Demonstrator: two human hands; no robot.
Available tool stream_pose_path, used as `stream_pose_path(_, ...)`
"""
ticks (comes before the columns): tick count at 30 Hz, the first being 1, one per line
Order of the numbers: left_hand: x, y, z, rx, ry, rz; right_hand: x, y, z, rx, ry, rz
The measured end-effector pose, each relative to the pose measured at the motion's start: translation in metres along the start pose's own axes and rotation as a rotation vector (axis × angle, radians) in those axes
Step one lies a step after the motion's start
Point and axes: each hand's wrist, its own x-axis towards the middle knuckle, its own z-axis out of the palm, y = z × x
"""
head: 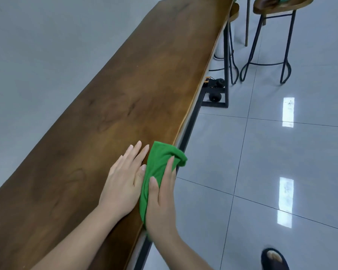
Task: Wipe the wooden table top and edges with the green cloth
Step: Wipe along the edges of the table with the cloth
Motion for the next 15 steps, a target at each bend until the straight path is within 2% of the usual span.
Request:
stream_pose_path(4, -0.042, -0.011, -0.003, 0.008, 0.002, -0.017, -0.077, 0.009, 0.028, -0.037, -0.019, 0.066)
stream_pose_path(7, -0.051, -0.012, -0.004, 0.010, 0.012, -0.038, -0.085, 0.010, 0.029, -0.078, -0.022, 0.059)
stream_pose_path(11, -0.047, -0.006, -0.006, 0.017, 0.004, -0.063, -0.026, -0.001, 0.004, -0.049, -0.039, 0.010)
stream_pose_path(15, -0.045, 0.000, -0.010, 0.020, -0.012, -0.107, 0.090, -0.019, -0.031, -0.094, 0.008, -0.026)
